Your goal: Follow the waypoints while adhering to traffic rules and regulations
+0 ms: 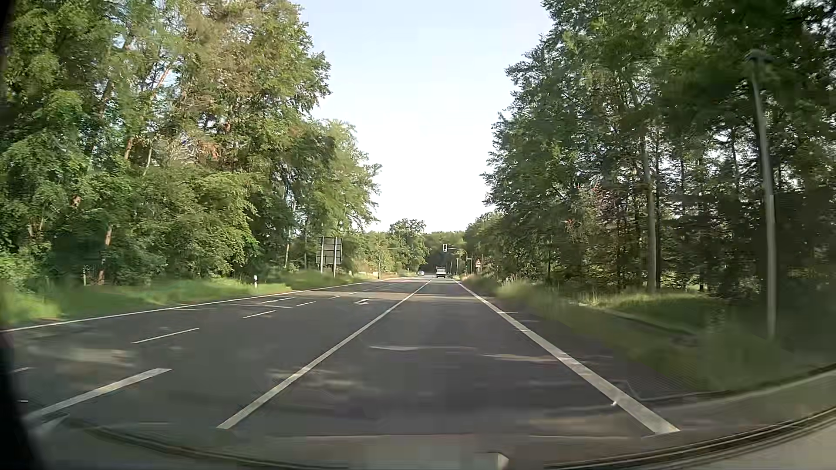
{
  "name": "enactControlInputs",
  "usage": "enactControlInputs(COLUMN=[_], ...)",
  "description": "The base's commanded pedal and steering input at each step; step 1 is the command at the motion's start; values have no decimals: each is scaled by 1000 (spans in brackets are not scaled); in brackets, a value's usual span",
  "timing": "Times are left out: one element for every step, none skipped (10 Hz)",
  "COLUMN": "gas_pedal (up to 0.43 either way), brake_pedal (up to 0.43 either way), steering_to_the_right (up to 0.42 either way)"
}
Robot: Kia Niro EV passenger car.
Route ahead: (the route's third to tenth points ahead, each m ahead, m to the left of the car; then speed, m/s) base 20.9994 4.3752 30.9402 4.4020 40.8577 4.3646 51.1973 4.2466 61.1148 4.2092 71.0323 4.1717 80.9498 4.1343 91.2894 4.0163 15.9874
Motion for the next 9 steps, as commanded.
enactControlInputs(gas_pedal=[319, 319, 319, 319, 319, 311, 299, 287, 268], brake_pedal=[30, 30, 24, 30, 30, 30, 30, 24, 30], steering_to_the_right=[1, 2, 2, 1, 1, 2, 2, 2, 1])
